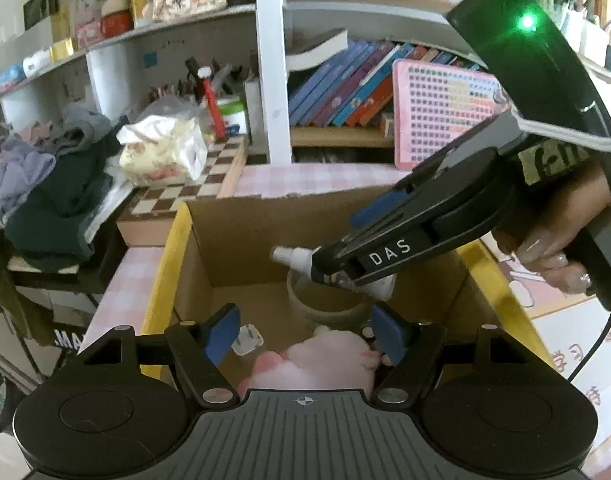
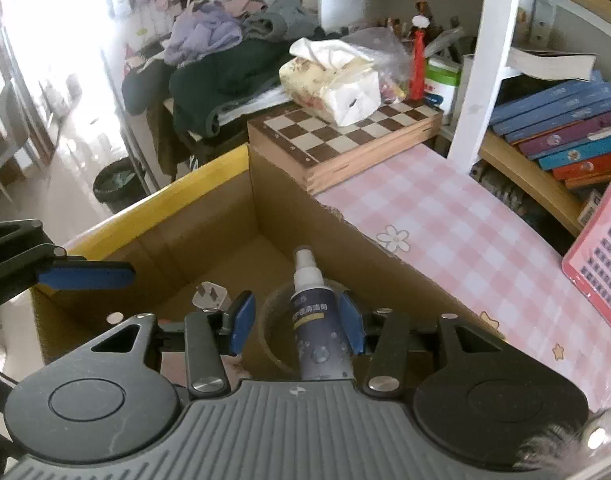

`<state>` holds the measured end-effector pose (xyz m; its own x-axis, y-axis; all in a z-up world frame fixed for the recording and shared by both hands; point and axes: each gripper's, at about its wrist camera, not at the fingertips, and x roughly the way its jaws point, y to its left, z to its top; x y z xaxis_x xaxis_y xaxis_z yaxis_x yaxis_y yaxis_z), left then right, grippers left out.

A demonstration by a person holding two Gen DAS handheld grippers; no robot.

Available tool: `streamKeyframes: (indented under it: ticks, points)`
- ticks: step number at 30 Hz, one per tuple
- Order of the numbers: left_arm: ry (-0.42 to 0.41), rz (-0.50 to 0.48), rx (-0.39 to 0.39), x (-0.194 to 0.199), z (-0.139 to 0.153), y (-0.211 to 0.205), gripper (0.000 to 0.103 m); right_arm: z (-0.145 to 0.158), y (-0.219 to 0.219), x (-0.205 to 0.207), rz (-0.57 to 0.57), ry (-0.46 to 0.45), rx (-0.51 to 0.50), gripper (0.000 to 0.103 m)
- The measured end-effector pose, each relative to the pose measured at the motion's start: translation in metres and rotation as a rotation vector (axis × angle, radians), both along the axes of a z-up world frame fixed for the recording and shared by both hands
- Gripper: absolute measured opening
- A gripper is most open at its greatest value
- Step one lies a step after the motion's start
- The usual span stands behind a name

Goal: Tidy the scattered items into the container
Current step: 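Open the left tool to drop the plush toy while the right tool lowers the spray bottle into the box, then withdraw both open tools from the yellow box toward the white adapter and pink fan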

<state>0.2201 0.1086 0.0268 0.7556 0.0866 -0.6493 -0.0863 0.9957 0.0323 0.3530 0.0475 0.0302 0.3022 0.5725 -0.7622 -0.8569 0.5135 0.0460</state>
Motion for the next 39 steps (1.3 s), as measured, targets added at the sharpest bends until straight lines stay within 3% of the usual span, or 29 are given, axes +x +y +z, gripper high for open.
streamKeyframes:
  ticks: [11, 23, 34, 39]
  points:
    - [-0.065, -0.049, -0.006, -0.04, 0.025, -0.006, 0.075, 0.025, -0.026, -0.042, -0.076, -0.019, 0.069, 0.045]
    - [-0.106, -0.087, -0.037, -0.103, 0.035, -0.008, 0.076, 0.048, -0.074, -0.12, -0.185, -0.061, 0.136, 0.044]
    - [-0.129, -0.065, -0.07, -0.149, 0.033, -0.009, 0.076, 0.047, -0.117, -0.198, -0.315, -0.168, 0.132, 0.044]
    - [-0.109, -0.068, -0.074, -0.166, 0.026, -0.009, 0.076, 0.035, -0.123, -0.224, -0.359, -0.172, 0.13, 0.045]
